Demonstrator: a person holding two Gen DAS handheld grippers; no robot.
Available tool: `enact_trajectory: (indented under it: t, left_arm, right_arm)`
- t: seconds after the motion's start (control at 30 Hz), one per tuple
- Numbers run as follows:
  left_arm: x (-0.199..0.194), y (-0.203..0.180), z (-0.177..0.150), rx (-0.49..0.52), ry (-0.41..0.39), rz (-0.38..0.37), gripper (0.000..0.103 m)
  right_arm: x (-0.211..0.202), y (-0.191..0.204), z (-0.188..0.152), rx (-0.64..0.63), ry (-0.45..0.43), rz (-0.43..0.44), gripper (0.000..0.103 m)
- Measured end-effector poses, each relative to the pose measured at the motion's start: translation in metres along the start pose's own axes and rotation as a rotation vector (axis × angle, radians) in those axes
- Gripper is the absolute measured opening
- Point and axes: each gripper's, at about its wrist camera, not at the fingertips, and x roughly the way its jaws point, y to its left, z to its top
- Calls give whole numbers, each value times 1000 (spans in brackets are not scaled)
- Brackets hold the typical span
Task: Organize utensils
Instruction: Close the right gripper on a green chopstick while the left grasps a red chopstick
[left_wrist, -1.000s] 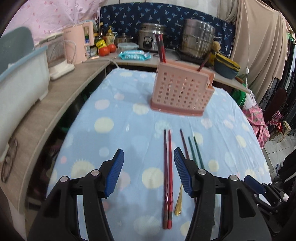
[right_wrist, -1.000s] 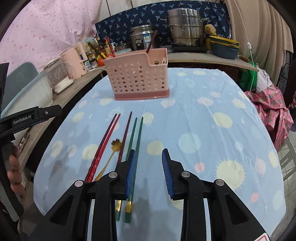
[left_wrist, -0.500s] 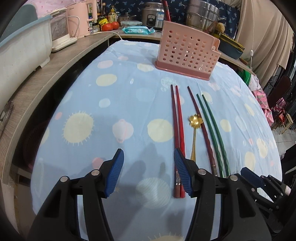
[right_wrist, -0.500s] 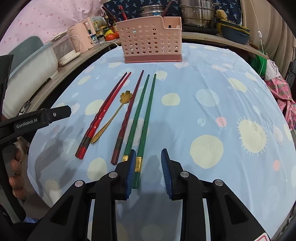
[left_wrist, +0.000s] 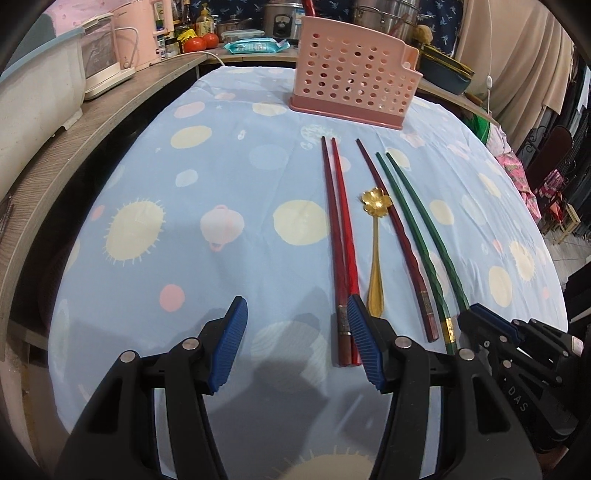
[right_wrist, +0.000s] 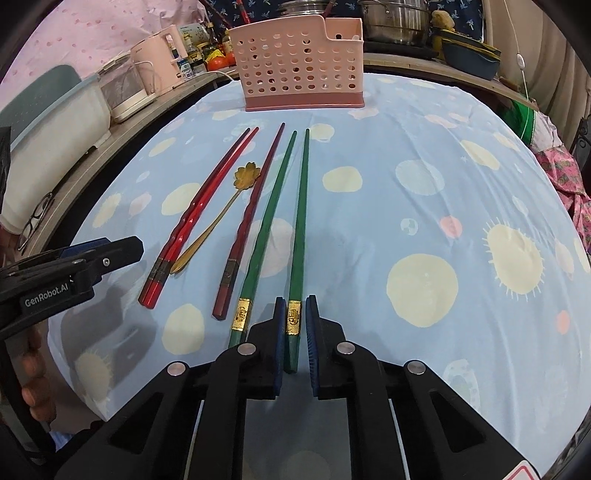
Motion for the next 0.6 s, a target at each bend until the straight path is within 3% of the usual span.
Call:
enact_trajectory:
  t: [0.3,0.6]
  left_arm:
    - [11,-2,-5,-1,42,-6,52]
    - [14,-2,-6,1,34,10,53]
  right_arm:
    - [0,0,0,3,0,-5,8]
    - [0,-1,0,5,1,-3,8]
